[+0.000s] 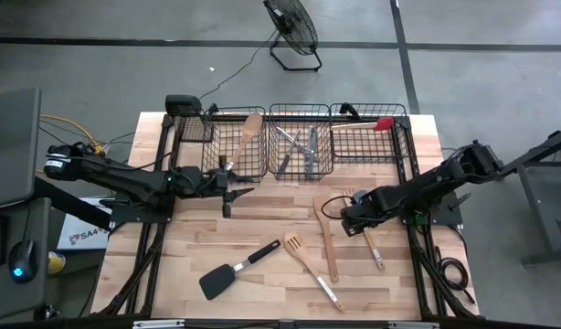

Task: Pick & Place Kitchen Items
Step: Put the wooden serving spoon into the left wire basket

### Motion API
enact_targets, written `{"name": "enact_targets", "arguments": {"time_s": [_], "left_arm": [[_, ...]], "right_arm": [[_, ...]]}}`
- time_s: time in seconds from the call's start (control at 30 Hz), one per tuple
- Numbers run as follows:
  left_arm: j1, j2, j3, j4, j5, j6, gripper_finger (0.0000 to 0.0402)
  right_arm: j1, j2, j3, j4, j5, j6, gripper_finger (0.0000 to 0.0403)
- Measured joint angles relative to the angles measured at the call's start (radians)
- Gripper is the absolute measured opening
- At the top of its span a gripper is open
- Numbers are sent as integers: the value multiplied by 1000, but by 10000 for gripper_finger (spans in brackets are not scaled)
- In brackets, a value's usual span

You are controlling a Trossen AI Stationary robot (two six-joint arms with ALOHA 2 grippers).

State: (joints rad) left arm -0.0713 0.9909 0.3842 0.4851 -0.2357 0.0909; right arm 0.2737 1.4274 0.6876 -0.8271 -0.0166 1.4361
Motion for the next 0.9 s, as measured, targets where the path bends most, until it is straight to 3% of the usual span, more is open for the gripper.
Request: {"name": "enact_targets", "arguments": {"time_s": [0.3,0.9], "left_arm": [[41,0,-167,303,66,-39,118],[39,-1,-167,298,92,-28,118]], "right_arm": [[0,3,0,-3,34,0,245],[2,-2,-97,128,17,3,232]]}}
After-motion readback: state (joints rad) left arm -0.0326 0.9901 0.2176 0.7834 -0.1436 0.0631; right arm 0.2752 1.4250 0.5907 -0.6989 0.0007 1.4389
